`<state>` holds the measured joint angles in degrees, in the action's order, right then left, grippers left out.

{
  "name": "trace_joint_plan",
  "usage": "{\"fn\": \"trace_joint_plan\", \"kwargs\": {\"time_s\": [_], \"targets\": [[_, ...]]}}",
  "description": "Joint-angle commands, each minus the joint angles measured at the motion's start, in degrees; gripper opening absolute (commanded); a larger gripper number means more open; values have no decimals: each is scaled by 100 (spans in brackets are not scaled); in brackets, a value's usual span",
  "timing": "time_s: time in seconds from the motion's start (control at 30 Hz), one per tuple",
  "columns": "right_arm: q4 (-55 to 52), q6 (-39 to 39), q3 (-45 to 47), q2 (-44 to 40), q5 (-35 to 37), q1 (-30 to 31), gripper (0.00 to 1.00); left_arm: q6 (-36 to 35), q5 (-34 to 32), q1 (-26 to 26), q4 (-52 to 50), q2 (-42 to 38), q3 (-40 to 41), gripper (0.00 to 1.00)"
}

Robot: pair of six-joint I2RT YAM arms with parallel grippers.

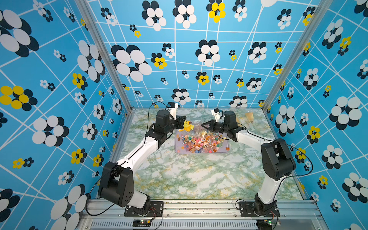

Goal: Pour candies out of the ziploc bag
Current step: 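Pour the candies out of the ziploc bag onto the tray.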

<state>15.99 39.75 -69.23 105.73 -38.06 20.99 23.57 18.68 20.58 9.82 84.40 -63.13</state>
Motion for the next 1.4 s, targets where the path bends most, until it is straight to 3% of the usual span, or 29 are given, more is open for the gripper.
{"fn": "trace_joint_plan", "kwargs": {"time_s": [0.0,0.47,0.6,0.67,0.7,0.73,0.77,0.87,1.13,1.37], "targets": [[233,103,119,84,124,-33,2,-49,18,97,117,-165,-275,0],[984,595,405,195,-34,-34,2,-181,42,314,-277,16,-972,0],[613,387,244,-58,58,-34,1,-234,-145,289,-310,-117,-964,0],[234,156,104,-250,153,-34,1,-210,-294,192,-352,-259,-941,30],[-21,-1,27,-375,236,-36,1,-191,-319,135,-341,-350,-917,58],[-283,-164,-46,-501,343,-34,1,-163,-359,81,-333,-439,-877,73],[-489,-298,-94,-611,439,-34,1,-147,-414,35,-346,-516,-836,79],[-1022,-623,-225,-958,804,-78,1,-129,-555,-78,-349,-780,-638,86],[-1612,-963,-292,-1686,1374,-409,0,6,-628,-374,-212,-1329,-14,89],[-2017,-1059,-104,-2333,2352,-1325,2,52,-873,-450,36,-1712,671,91]]}}
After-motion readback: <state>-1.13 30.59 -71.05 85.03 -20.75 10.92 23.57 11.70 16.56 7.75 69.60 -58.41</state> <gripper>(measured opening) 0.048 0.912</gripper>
